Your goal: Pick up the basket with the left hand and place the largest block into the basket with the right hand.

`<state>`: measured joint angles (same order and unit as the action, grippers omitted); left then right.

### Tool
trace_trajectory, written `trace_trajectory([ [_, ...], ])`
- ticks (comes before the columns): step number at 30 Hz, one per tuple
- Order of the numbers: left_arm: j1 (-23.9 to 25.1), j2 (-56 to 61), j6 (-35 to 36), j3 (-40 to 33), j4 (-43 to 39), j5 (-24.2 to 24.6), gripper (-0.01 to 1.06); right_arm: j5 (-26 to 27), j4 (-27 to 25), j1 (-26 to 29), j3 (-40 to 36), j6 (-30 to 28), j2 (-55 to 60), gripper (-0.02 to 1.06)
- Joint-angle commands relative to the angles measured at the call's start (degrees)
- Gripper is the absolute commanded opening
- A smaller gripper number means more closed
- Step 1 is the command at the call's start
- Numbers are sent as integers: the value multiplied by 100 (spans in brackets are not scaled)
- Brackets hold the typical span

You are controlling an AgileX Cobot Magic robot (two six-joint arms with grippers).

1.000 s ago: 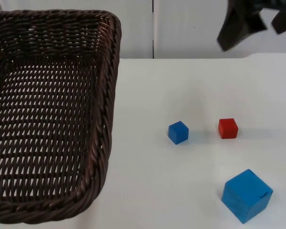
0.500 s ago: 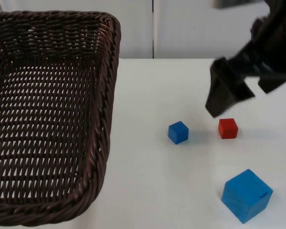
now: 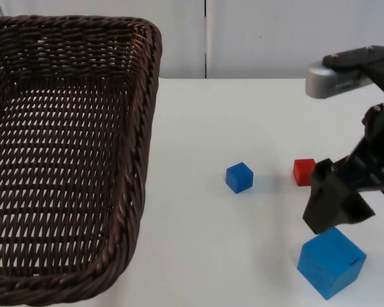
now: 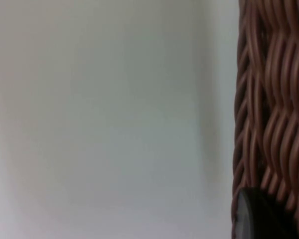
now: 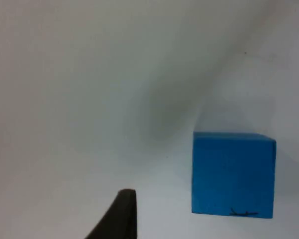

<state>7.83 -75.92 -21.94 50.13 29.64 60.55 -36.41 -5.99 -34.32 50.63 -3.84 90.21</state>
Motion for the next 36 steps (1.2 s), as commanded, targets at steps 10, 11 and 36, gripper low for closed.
trace_trajectory([
  [10,9,58,-24,45,121,9,0,577,178,-38,-54,-74,-24,105],
  [11,9,58,-24,45,121,9,0,614,178,-38,-54,-74,14,105],
  [36,9,58,-70,45,121,-2,0,1103,138,-38,-54,-97,1487,98],
])
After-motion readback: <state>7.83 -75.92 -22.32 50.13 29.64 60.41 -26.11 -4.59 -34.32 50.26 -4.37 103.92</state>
